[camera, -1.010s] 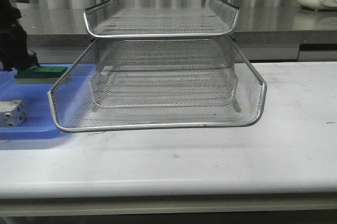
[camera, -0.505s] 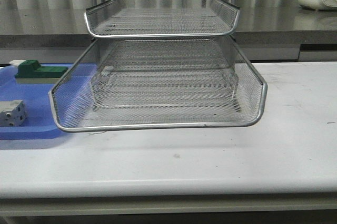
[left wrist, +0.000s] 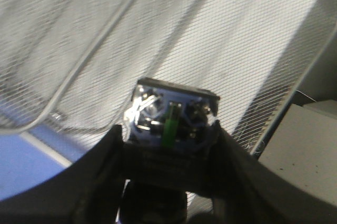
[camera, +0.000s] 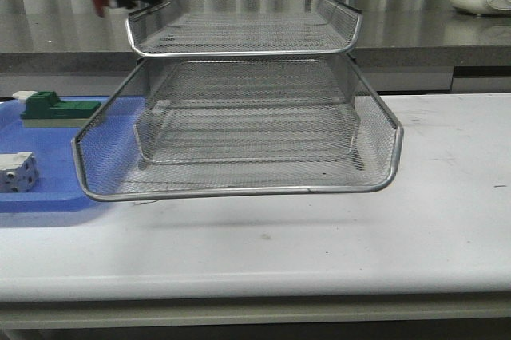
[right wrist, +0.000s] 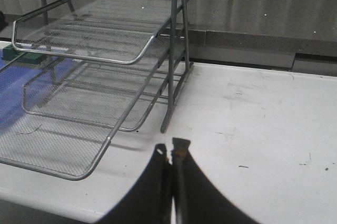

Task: Place button on rack with both arms
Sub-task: 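Lift the red button and carry it over the pulled-out tier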

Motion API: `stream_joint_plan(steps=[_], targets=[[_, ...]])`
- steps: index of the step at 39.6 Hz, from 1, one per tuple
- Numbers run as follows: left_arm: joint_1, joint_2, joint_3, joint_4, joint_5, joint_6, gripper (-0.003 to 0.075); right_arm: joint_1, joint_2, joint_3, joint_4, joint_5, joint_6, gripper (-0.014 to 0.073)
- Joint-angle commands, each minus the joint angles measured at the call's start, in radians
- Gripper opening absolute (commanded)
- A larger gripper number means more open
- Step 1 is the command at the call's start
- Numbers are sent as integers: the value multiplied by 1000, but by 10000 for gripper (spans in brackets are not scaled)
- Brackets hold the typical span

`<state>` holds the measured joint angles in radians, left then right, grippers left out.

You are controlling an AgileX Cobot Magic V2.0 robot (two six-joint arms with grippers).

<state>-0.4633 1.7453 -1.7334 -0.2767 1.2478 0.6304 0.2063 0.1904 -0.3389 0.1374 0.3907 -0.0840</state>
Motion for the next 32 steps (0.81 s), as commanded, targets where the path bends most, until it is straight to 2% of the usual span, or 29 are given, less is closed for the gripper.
stream_joint_plan(steps=[1, 9, 17, 29, 32], targets=[[-71, -12, -22, -14, -71, -9, 179, 2, 11, -25, 4, -84, 1, -60], [-137, 81, -22, 40, -160, -9, 179, 2, 11, -25, 4, -84, 1, -60], [-140, 161, -24, 59, -234, -9, 179, 2, 11, -25, 4, -84, 1, -60], [-140, 208, -24, 78, -276, -9, 183, 2, 11, -25, 4, -84, 1, -60], [-140, 208, -24, 78, -276, -9, 214, 2, 11, -25, 4, -84, 1, -60]])
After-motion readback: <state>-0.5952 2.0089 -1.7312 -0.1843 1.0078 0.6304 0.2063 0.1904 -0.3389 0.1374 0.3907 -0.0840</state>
